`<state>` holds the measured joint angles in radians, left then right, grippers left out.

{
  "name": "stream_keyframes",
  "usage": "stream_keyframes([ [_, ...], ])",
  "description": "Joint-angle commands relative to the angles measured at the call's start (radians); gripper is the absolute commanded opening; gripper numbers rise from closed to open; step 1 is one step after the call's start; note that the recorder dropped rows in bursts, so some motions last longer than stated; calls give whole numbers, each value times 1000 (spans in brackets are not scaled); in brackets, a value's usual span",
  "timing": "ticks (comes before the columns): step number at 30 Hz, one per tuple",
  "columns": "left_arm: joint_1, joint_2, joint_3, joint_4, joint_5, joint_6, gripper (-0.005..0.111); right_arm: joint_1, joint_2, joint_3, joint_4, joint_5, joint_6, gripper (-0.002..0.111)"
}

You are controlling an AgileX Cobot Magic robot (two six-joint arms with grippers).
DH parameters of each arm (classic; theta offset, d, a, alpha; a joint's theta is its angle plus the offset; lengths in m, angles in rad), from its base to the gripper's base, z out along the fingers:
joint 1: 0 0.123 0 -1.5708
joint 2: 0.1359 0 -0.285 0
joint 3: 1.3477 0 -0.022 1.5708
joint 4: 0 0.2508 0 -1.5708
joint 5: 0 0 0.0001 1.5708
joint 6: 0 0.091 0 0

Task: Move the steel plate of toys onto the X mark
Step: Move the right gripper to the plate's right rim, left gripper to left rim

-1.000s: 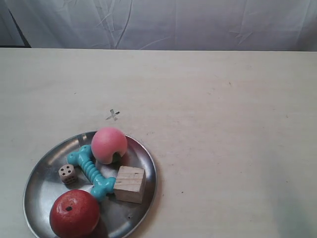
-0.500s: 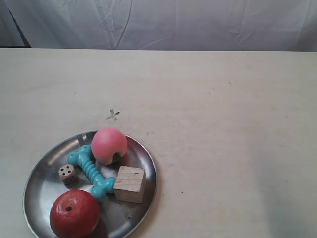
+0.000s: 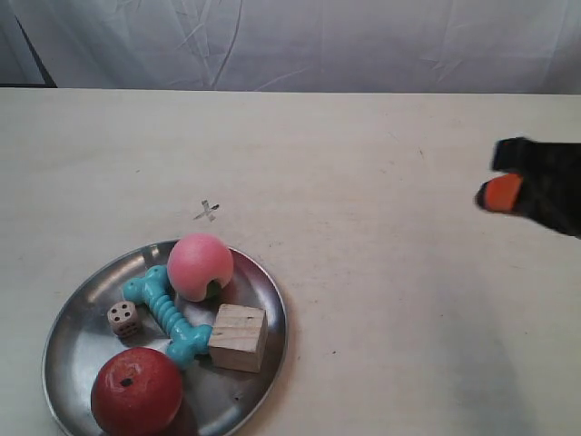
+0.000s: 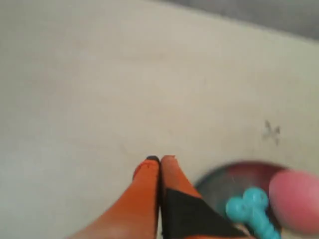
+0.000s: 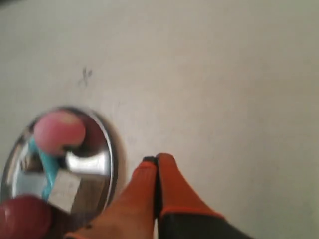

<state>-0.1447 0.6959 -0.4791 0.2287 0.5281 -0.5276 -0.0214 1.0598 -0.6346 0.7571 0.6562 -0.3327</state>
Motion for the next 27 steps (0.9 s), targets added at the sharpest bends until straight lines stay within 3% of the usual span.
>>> stream_keyframes([
  [1, 23, 239, -29, -336, 63, 278, 0, 43, 269, -87, 97, 183, -228, -1],
  [4, 105, 340, -29, -508, 44, 392, 0, 74, 365, -85, 171, 175, -306, -1],
  [9, 328, 495, -29, -929, 147, 799, 0, 130, 446, -83, 175, 117, -348, -1],
  [13, 430, 665, -29, -1042, 214, 921, 0, 166, 464, -83, 177, 63, -352, -1],
  [19, 460, 840, -29, -1060, 262, 955, 0, 201, 516, -83, 195, 18, -374, 1],
  [27, 461, 886, -29, -1038, 233, 955, 0, 222, 620, -83, 259, -17, -374, 38],
])
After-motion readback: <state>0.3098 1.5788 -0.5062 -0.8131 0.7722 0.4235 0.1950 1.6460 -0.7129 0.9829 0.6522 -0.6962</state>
